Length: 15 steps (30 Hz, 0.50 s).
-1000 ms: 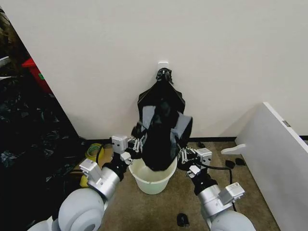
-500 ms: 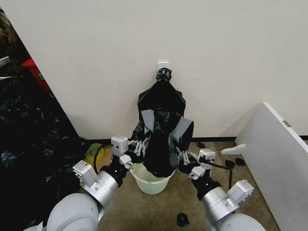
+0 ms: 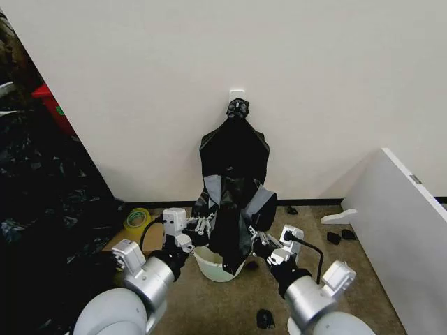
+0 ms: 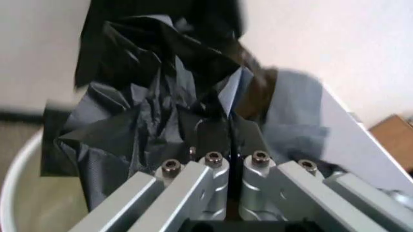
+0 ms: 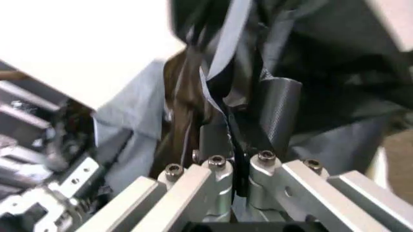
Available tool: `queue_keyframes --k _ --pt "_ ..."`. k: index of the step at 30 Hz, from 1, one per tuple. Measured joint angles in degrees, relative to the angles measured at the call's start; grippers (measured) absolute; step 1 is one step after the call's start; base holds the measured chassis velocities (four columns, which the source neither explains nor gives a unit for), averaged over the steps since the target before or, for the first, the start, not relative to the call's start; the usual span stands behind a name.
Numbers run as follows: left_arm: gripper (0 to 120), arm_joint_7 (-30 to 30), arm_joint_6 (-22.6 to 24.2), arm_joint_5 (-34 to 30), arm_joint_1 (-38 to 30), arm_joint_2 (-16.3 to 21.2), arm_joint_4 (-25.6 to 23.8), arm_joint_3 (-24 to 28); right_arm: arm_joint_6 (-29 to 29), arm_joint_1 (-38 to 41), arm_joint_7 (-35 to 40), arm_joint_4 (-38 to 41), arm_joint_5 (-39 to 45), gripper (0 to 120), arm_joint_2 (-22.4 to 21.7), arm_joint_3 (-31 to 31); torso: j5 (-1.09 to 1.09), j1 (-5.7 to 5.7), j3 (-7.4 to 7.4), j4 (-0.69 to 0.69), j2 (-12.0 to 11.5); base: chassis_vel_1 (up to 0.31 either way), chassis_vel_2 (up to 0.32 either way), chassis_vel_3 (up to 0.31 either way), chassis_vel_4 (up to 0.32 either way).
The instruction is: Place the garbage bag over the trash bin.
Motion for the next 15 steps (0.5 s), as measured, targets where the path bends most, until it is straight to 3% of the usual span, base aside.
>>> queue_keyframes --k 5,15 --pt "0 -2.7 1.2 -1.1 -1.0 -5.3 8.6 1.7 -0.9 2.7 2.2 -7.4 -0.6 0 0.9 -1.3 0.01 0.01 0.00 0.01 0.0 0.000 0.000 0.000 0.000" --pt "0 -1.7 1.2 2.3 -1.4 -5.1 10.4 1.8 -1.2 2.6 2.6 -12.8 -8.9 0 2.8 -2.6 0.01 0.01 0.00 0.00 0.0 0.000 0.000 0.000 0.000"
